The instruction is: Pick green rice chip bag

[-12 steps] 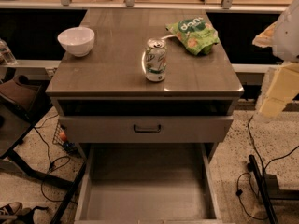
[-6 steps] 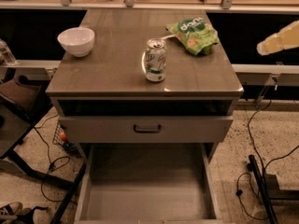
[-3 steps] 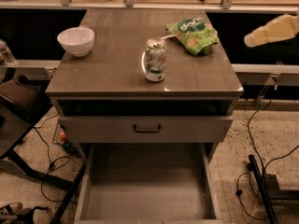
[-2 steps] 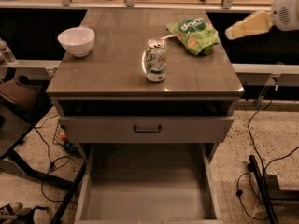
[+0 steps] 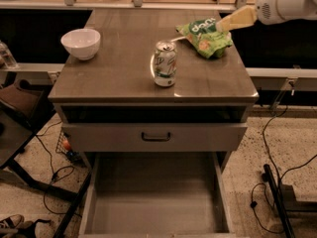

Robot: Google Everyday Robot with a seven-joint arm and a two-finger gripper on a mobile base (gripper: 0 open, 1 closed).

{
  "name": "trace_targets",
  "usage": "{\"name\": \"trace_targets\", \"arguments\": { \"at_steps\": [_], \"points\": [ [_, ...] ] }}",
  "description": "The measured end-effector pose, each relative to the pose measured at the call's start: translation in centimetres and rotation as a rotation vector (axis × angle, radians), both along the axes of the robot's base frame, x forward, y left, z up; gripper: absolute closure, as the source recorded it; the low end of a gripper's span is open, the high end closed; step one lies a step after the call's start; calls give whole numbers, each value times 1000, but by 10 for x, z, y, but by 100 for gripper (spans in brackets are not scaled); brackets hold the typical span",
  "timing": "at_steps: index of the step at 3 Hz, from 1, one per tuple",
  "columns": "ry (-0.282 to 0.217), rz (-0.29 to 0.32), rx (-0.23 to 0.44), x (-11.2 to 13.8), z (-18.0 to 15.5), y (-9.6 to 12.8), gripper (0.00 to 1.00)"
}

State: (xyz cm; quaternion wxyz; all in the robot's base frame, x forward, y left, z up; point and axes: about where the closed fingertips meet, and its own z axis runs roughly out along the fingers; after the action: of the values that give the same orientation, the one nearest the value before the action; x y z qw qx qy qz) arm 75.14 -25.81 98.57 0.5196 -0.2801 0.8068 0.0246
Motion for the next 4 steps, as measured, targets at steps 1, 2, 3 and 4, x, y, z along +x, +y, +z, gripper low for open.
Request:
{"name": "trace_targets", "arguments": {
  "at_steps": [1,2,3,4],
  "points": [
    [40,42,68,33,-19,20,0],
    [74,60,103,55,-44,32,0],
    [101,62,126,74,-74,36,0],
    [136,75,176,89,-107,50,2]
  ]
}}
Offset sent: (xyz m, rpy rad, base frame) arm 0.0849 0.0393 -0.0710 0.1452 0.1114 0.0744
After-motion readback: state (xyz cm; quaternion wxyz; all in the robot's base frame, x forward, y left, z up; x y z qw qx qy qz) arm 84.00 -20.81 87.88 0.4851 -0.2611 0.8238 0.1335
